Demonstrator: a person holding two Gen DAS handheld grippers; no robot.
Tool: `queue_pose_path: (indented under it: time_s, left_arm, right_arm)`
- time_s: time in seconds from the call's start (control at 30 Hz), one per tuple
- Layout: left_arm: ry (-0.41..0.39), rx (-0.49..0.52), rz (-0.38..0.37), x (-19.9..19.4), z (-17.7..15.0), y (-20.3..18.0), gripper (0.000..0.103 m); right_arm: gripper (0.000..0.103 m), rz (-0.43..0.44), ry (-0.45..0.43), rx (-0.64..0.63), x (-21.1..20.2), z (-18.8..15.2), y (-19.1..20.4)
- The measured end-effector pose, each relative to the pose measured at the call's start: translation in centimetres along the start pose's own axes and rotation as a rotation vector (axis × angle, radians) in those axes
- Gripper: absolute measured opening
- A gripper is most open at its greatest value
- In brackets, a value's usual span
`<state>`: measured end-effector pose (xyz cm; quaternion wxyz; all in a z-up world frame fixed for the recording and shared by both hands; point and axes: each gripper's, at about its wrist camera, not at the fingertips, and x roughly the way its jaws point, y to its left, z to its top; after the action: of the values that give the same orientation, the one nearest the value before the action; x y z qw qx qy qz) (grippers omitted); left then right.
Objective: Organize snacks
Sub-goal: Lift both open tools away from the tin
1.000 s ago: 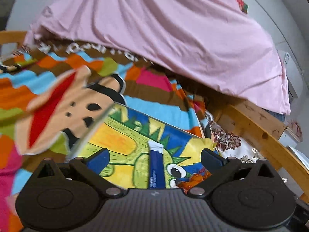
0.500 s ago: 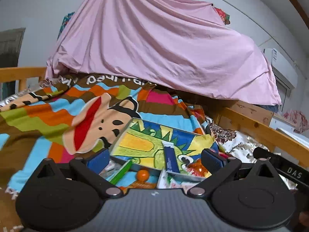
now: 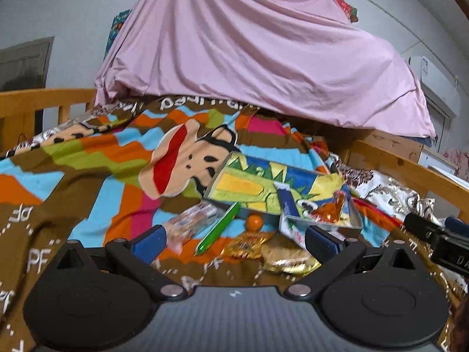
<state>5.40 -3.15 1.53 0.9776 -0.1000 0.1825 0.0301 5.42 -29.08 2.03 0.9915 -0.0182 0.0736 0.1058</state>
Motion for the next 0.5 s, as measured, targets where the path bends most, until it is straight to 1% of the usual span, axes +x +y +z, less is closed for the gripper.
queue_pose_path:
  time_s: [0.07, 0.23, 0.33, 0.5]
  left_arm:
    - [0.020, -0.004, 0.006, 0.0, -0.2, 0.7, 0.103]
    - [0.089, -0.006, 0.010, 0.8, -0.8, 2.0, 0.103]
    - [0.112, -0.018, 0.015, 1.3, -1.0, 2.5, 0.103]
    - [0.130, -0.012, 0.020, 1.8, -1.1, 3.3, 0.103]
  right_arm:
    - [0.102, 0.010, 0.016, -0.023, 0.2, -0.2, 0.4]
    - [0.102, 0.023, 0.109, -0.090, 1.7, -1.0, 1.6]
    - [0.102, 0.045, 0.185, -0.107, 2.8, -1.6, 2.2]
    - [0.102, 0.098, 0.346, -0.132, 5.1, -3.1, 3.3]
